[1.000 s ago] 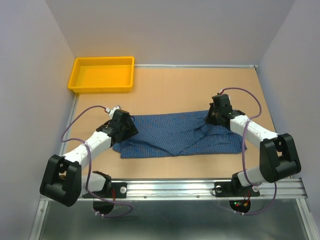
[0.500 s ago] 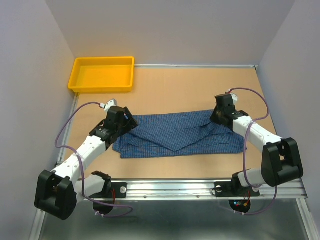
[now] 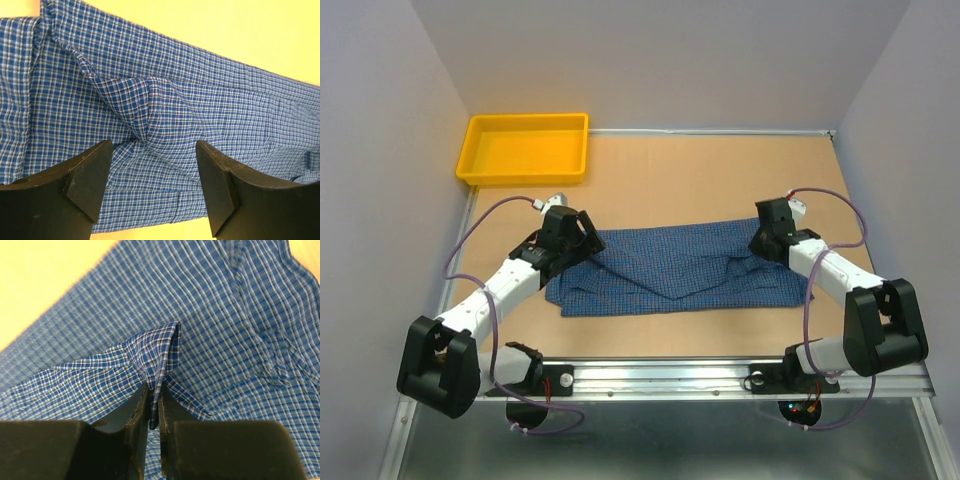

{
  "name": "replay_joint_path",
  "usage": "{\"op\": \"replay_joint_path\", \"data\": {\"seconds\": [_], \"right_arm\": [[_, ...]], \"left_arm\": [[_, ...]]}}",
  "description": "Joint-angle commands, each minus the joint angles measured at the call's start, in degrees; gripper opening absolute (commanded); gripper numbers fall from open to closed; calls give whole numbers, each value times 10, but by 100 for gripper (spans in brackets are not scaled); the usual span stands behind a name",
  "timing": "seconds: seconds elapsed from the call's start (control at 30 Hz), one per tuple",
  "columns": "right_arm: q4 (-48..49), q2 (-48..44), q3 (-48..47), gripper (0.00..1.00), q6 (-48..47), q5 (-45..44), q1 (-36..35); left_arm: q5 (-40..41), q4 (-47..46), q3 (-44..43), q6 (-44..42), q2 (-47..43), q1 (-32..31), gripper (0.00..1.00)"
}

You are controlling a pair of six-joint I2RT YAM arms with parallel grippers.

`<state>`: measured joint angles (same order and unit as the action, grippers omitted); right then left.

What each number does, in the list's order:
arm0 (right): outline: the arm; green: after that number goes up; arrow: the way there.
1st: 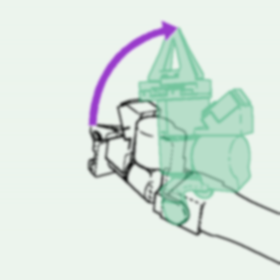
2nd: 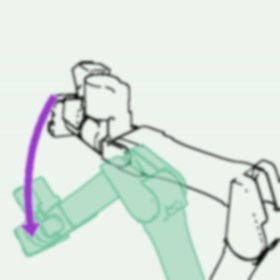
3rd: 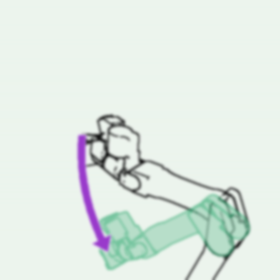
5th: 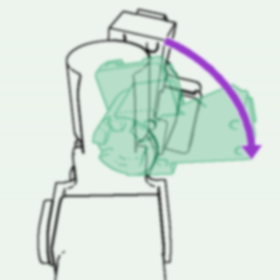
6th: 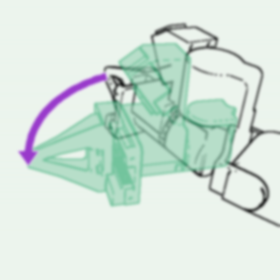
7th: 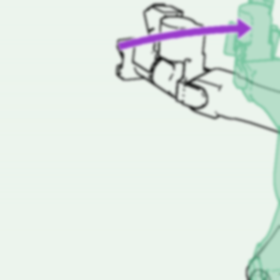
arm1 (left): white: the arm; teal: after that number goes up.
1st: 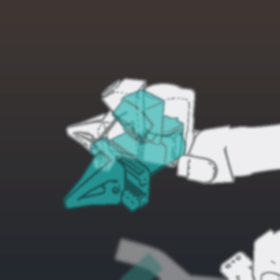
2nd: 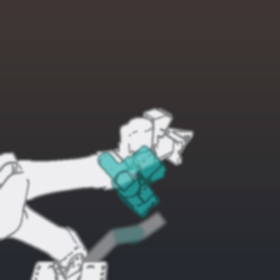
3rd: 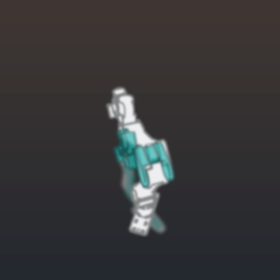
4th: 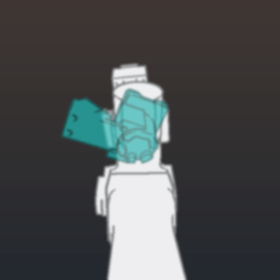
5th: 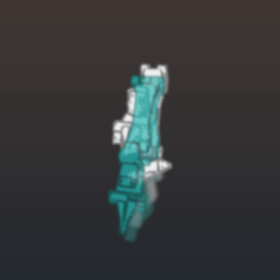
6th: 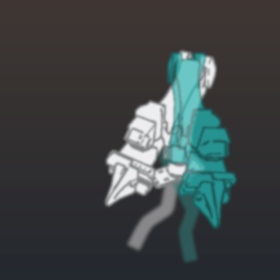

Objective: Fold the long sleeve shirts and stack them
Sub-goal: Fold the shirt

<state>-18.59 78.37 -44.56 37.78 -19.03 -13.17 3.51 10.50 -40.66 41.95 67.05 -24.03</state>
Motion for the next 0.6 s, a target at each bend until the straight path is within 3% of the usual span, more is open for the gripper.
{"op": "replay_joint_path", "data": {"seconds": [0.0,0.33,0.4,0.57], "right_arm": [[0,-17,20,16,11,-18,6],[4,-1,-26,19,-27,78,6],[4,5,-26,24,-24,84,6],[4,7,-21,24,-27,80,6]], "left_arm": [[-3,-23,-33,-13,15,-3,79],[-12,-57,-105,-24,53,-8,78],[-21,-65,-112,-14,71,-10,78],[-26,-102,-76,29,110,-15,78]]}}
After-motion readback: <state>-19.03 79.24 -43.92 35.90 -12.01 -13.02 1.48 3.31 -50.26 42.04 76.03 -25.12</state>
